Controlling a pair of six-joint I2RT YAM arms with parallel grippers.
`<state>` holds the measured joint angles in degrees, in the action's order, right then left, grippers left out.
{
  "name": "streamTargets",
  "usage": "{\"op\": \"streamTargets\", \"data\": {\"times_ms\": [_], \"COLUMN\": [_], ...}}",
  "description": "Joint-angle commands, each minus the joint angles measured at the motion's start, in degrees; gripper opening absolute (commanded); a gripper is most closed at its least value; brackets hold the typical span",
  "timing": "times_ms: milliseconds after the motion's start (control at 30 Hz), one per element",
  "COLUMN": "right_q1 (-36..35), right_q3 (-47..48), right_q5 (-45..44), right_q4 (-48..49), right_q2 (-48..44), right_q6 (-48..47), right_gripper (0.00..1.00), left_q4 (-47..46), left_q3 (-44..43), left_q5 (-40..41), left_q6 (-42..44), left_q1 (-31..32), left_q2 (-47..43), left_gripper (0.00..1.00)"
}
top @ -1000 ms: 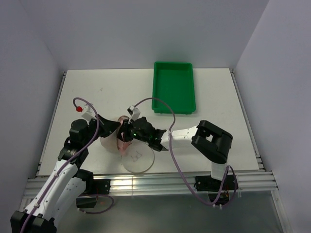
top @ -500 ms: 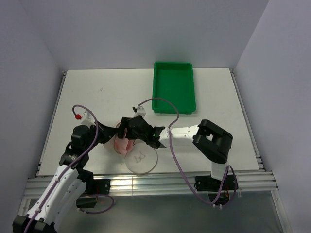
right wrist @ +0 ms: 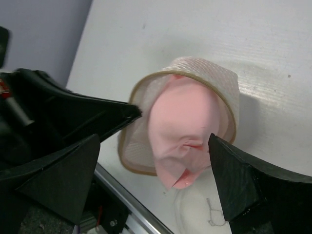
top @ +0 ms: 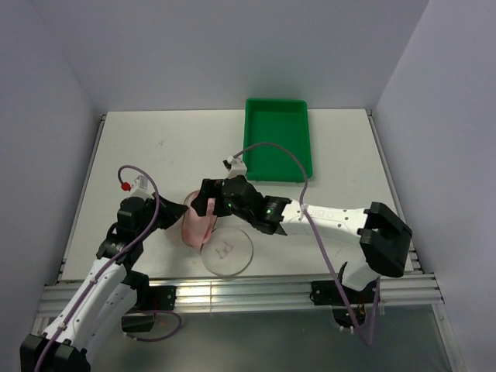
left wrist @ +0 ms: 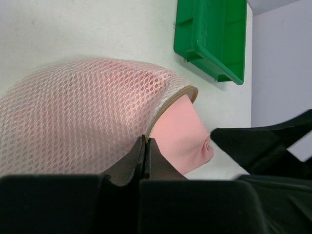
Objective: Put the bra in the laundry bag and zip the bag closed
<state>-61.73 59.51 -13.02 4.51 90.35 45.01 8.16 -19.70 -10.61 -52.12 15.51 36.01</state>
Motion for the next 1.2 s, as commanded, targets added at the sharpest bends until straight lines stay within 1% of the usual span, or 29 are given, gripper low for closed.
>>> {"op": "streamTargets", "data": {"times_ms": [0, 133, 167, 200, 233, 267, 300, 333, 400, 433, 467, 500, 567, 633, 733, 1000, 1067, 1133, 1167], "right_q1": [0.1, 0.1, 0.2, 0.2, 0.1, 0.1, 0.1, -0.1, -0.9, -1.6, -2.3, -3.0, -4.2, -5.1, -6.6, -9.3, -9.6, -10.0, -10.3], "right_q3": [-0.9, -2.7, -3.8, -7.0, -9.2, -11.5, -16.7, -19.2, -24.8, -26.2, -27.2, -28.3, -28.9, -28.7, -26.6, -20.1, -19.3, -18.8, -18.7], "right_q5": [0.2, -0.6, -1.0, -1.5, -2.6, -2.9, -3.2, -3.4, -4.2, -5.1, -7.1, -7.5, -7.9, -7.7, -9.0, -8.4, -7.8, -7.0, -7.0], "right_q4": [-1.0, -2.7, -3.2, -3.6, -5.3, -6.2, -8.0, -9.4, -12.8, -16.6, -18.4, -20.0, -22.6, -23.2, -23.6, -20.8, -20.1, -19.2, -18.9], "right_q2": [-3.9, -7.7, -8.8, -10.3, -13.5, -15.3, -19.0, -20.7, -25.4, -26.8, -27.9, -29.4, -29.5, -27.4, -23.1, -12.1, -10.7, -9.0, -8.1], "right_q6": [-2.7, -2.7, -2.7, -2.3, -1.7, -1.0, 0.6, 1.6, 4.5, 5.5, 6.7, 8.5, 9.8, 11.0, 11.7, 11.1, 11.2, 11.8, 12.1], "right_gripper": [1.00, 1.00, 1.00, 0.99, 0.92, 0.89, 0.83, 0.72, 0.62, 0.50, 0.46, 0.46, 0.45, 0.45, 0.48, 0.47, 0.51, 0.60, 0.61], "left_q4": [-2.1, -2.7, -2.7, -2.5, -2.3, -1.8, -1.6, -1.5, -1.6, -1.7, -2.0, -2.3, -2.9, -3.2, -3.2, -4.1, -4.4, -4.6, -4.6], "left_q3": [-1.9, -1.9, -1.9, -2.0, -2.3, -2.4, -2.5, -2.8, -2.8, -2.8, -2.7, -2.7, -2.7, -2.7, -2.8, -1.1, -0.8, -0.7, -0.7], "left_q5": [0.3, -0.1, -0.2, -0.2, -0.1, -0.1, 0.1, 0.4, 0.3, 0.3, 0.0, -0.2, -0.4, -0.4, -0.5, -1.4, -1.5, -1.8, -1.8], "left_q6": [1.1, 1.3, 1.5, 1.8, 2.2, 2.5, 2.8, 3.2, 3.3, 3.3, 3.0, 2.9, 2.6, 2.6, 3.0, 2.5, 2.3, 2.3, 2.3], "left_q1": [0.0, 0.0, 0.0, 0.0, 0.0, 0.0, 0.0, 0.0, 0.0, 0.0, 0.0, 0.0, 0.0, 0.0, 0.0, 0.0, 0.0, 0.0, 0.0], "left_q2": [0.4, 0.7, 0.6, 0.6, 0.3, 0.1, -0.1, -0.6, -0.9, -1.0, -0.9, -0.9, -0.7, -0.7, -0.6, -1.5, -1.5, -1.4, -1.4], "left_gripper": [0.00, 0.00, 0.00, 0.00, 0.00, 0.00, 0.00, 0.00, 0.00, 0.00, 0.00, 0.00, 0.00, 0.00, 0.00, 0.00, 0.00, 0.00, 0.00]}}
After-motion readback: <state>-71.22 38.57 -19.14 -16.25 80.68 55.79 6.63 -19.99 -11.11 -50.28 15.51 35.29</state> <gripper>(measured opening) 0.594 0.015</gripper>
